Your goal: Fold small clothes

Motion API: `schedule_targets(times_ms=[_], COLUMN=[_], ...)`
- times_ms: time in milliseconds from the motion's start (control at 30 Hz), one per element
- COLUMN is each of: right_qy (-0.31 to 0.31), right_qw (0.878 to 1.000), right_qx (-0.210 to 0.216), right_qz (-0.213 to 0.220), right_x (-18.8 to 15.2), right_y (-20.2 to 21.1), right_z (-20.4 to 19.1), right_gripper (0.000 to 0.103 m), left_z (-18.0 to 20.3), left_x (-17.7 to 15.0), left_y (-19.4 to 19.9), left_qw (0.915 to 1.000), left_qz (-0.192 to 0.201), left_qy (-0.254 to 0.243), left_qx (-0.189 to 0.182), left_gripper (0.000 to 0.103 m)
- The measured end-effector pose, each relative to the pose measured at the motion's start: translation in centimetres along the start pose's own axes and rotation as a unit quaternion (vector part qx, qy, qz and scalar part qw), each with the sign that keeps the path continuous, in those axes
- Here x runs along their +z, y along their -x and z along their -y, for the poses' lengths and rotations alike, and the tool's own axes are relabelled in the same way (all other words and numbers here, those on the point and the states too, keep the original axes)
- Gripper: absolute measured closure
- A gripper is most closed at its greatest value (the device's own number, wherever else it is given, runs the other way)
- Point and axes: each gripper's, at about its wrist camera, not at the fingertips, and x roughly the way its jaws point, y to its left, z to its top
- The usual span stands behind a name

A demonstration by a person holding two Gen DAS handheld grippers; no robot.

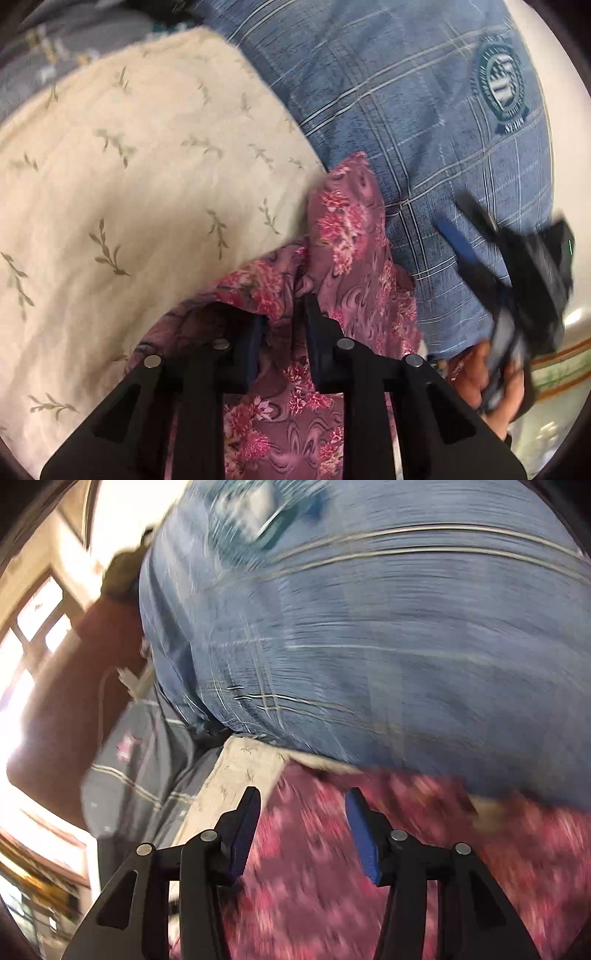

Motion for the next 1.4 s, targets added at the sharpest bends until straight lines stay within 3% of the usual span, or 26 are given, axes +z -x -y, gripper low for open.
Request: schedule_targets(times_ms=[133,200,233,267,300,333,433,500,567,633,700,767,833,900,1000,1033,1100,1167,1200,1233,1300,1400], right_qy=[0.051,0.076,0.104,0.146,0.165,0.158,0.094,0.060,0.044,0.034,0.024,-0.002,-0.023,-0.038,-0.061,-0.074,-0.111,-0.162,-0.192,-0.207,-0.237,-0.269], right_qw=[0.995,0.988,0.983,0.976,0.974,0.982,0.995,0.998,0.998,0.997,0.998,0.997,0.996,0.998,0.996,0.996,0.993,0.978,0.964,0.956,0.941,0.938], right_qx=[-0.054,-0.073,-0.082,-0.101,-0.101,-0.065,0.001,-0.007,-0.045,-0.070,-0.056,-0.016,0.031,0.023,-0.046,-0.040,-0.036,-0.054,-0.076,-0.099,-0.152,-0.135], right_qz=[-0.071,-0.114,-0.127,-0.128,-0.116,-0.083,0.022,0.030,0.002,-0.013,0.024,0.072,0.085,0.051,-0.043,-0.034,0.034,0.124,0.166,0.182,0.189,0.172], right_x=[2.2,0.9,0.1,-0.7,-1.1,-0.7,1.1,1.6,0.9,0.1,-0.4,-1.1,-2.3,-4.8,-8.4,-9.4,-11.6,-14.1,-15.6,-16.4,-18.1,-19.7], right_y=[-6.7,-8.7,-8.9,-8.8,-8.2,-6.7,-3.0,-3.7,-5.8,-6.6,-4.5,-0.7,2.0,2.6,2.0,3.4,8.0,13.7,16.6,17.6,19.4,19.0], right_z=[-3.0,-3.4,-4.2,-5.1,-5.6,-6.2,-5.3,-3.5,-2.1,-1.2,-0.9,-0.3,0.4,1.6,3.8,4.7,6.9,10.1,12.1,13.1,15.9,18.5], right_gripper=[0.051,0.058,0.091,0.098,0.098,0.098,0.098,0.098,0.091,0.091,0.090,0.081,0.071,0.067,0.067,0.075,0.069,0.063,0.058,0.049,0.048,0.048], left_z=[0.2,0.3,0.3,0.2,0.1,-0.1,-0.9,-1.4,-1.5,-1.7,-2.3,-1.7,-1.0,0.1,1.2,1.3,1.3,1.4,1.7,2.0,2.6,2.7], left_x=[0.1,0.1,0.1,0.2,0.4,0.5,1.2,1.5,1.7,1.8,1.8,1.9,1.5,1.2,0.6,0.5,0.3,0.2,0.2,0.1,-0.1,-0.1], left_y=[-0.2,-0.2,-0.2,-0.1,0.2,0.8,2.5,2.8,3.2,3.6,4.5,4.5,4.9,4.3,2.5,2.0,1.4,1.6,1.8,1.9,1.7,1.1], left_qw=[1.0000,1.0000,1.0000,1.0000,0.9999,0.9996,0.9962,0.9944,0.9920,0.9904,0.9890,0.9889,0.9903,0.9922,0.9944,0.9948,0.9949,0.9944,0.9938,0.9927,0.9896,0.9877], left_qz=[-0.003,-0.001,-0.001,0.003,0.011,0.025,0.073,0.084,0.096,0.104,0.118,0.126,0.127,0.118,0.086,0.076,0.068,0.075,0.080,0.084,0.094,0.091], left_qy=[-0.002,-0.008,-0.006,-0.002,0.002,0.006,0.020,0.028,0.029,0.030,0.039,0.029,0.009,-0.020,-0.049,-0.053,-0.056,-0.057,-0.061,-0.067,-0.083,-0.091], left_qx=[-0.009,-0.005,-0.007,-0.003,0.003,0.012,0.043,0.059,0.077,0.086,0.081,0.073,0.055,0.037,0.036,0.044,0.050,0.048,0.049,0.054,0.071,0.089], left_gripper=[0.085,0.085,0.085,0.089,0.095,0.094,0.094,0.096,0.097,0.097,0.097,0.096,0.083,0.043,0.043,0.043,0.043,0.043,0.043,0.043,0.042,0.042])
